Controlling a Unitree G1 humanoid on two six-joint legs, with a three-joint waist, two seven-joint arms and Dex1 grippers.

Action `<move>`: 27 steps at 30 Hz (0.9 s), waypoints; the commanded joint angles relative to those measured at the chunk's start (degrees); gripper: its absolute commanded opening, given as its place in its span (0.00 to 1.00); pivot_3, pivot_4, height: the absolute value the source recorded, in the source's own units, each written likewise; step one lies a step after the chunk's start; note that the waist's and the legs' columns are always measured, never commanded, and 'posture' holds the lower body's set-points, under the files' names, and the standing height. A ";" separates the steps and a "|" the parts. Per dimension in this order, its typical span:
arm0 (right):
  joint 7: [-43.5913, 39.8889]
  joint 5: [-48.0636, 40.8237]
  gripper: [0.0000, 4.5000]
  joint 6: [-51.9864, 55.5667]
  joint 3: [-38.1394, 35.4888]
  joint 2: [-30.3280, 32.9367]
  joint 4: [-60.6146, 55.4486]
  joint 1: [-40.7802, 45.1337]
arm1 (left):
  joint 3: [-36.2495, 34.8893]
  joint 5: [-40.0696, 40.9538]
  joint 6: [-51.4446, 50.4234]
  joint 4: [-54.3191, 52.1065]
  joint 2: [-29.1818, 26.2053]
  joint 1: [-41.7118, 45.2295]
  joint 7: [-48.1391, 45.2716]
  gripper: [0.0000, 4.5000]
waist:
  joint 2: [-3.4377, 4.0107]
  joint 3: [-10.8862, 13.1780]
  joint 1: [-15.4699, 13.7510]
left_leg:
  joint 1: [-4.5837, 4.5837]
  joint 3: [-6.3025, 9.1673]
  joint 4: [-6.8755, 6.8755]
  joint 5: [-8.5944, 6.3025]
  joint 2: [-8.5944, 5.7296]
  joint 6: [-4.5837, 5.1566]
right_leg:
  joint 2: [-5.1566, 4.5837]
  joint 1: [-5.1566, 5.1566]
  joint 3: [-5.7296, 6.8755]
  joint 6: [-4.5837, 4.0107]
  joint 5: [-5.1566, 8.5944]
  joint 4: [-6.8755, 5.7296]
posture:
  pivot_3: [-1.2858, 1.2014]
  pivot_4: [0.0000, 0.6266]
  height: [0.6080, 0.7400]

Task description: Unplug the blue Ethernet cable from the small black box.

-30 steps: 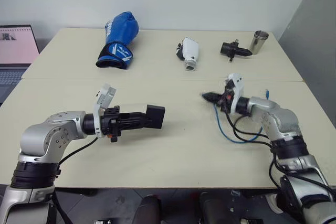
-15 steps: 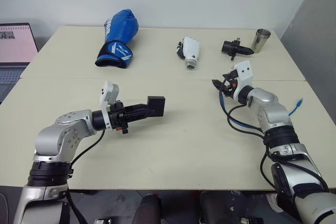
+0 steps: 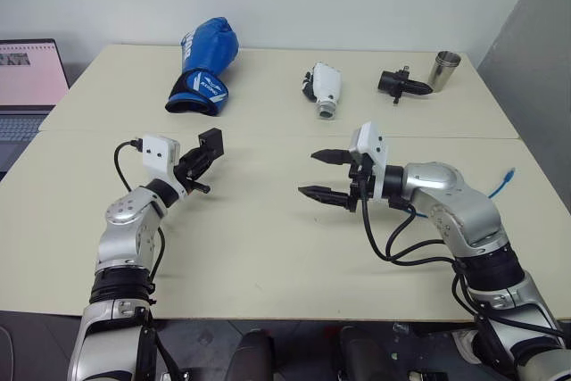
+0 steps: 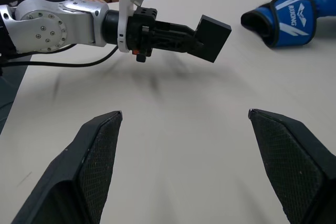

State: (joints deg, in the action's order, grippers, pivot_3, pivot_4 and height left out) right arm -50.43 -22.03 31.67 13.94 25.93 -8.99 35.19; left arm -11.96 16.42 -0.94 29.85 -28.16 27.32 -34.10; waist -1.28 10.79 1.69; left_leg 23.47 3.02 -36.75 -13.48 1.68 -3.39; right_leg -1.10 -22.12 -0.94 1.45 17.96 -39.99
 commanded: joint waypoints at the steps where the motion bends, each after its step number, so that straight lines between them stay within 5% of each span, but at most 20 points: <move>1: -0.93 1.00 0.91 -1.16 0.37 0.51 -1.91 0.14 | -1.34 -1.21 4.10 3.37 1.07 0.16 2.52 0.17 | 0.00 0.00 0.00 | 0.00 0.00 -0.02 0.00 -0.01 0.00 | 0.00 0.00 0.00 0.00 0.00 0.00 | 0.52 0.24 1.00; 7: -1.60 1.68 0.91 -1.31 0.45 0.83 -2.16 -0.26 | -0.61 -2.90 3.92 4.51 1.42 -2.23 4.21 0.17 | -0.01 -0.01 0.01 | 0.03 0.04 -0.09 0.00 0.00 0.00 | 0.00 0.01 0.03 0.01 -0.01 -0.05 | 0.52 0.24 1.00; 8: -1.68 1.76 0.91 -1.29 0.42 0.85 -2.19 -0.31 | -0.79 -2.68 3.31 4.37 1.48 -2.46 4.42 0.33 | 0.00 -0.01 0.03 | 0.02 0.04 -0.09 0.00 0.00 0.00 | 0.00 0.02 0.02 0.01 -0.01 -0.06 | 0.52 0.24 1.00; 21: -2.54 3.31 0.91 -2.14 0.67 0.64 -1.94 -0.24 | -3.03 -1.02 1.01 3.19 1.39 -3.32 5.32 0.92 | 0.00 -0.02 0.18 | -0.04 0.03 -0.09 0.00 0.02 0.00 | 0.02 0.03 0.01 0.01 -0.01 -0.11 | 0.52 0.24 1.00; 27: -2.77 3.66 0.91 -2.04 0.73 1.08 -2.73 -0.53 | -2.98 -0.78 -0.13 -3.29 0.01 -6.37 4.22 0.99 | 0.00 -0.02 0.26 | -0.04 0.02 -0.09 0.00 0.02 0.00 | 0.02 0.03 0.00 0.01 -0.01 -0.10 | 0.52 0.24 1.00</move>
State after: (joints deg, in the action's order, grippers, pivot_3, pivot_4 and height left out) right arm -52.64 -18.25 30.59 14.89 26.56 -9.01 34.63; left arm -14.03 15.42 -0.05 30.87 -26.70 22.94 -29.47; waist -1.28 10.77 1.96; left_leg 23.44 3.04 -36.84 -13.48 1.71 -3.39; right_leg -1.08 -22.10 -0.95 1.45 17.95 -40.09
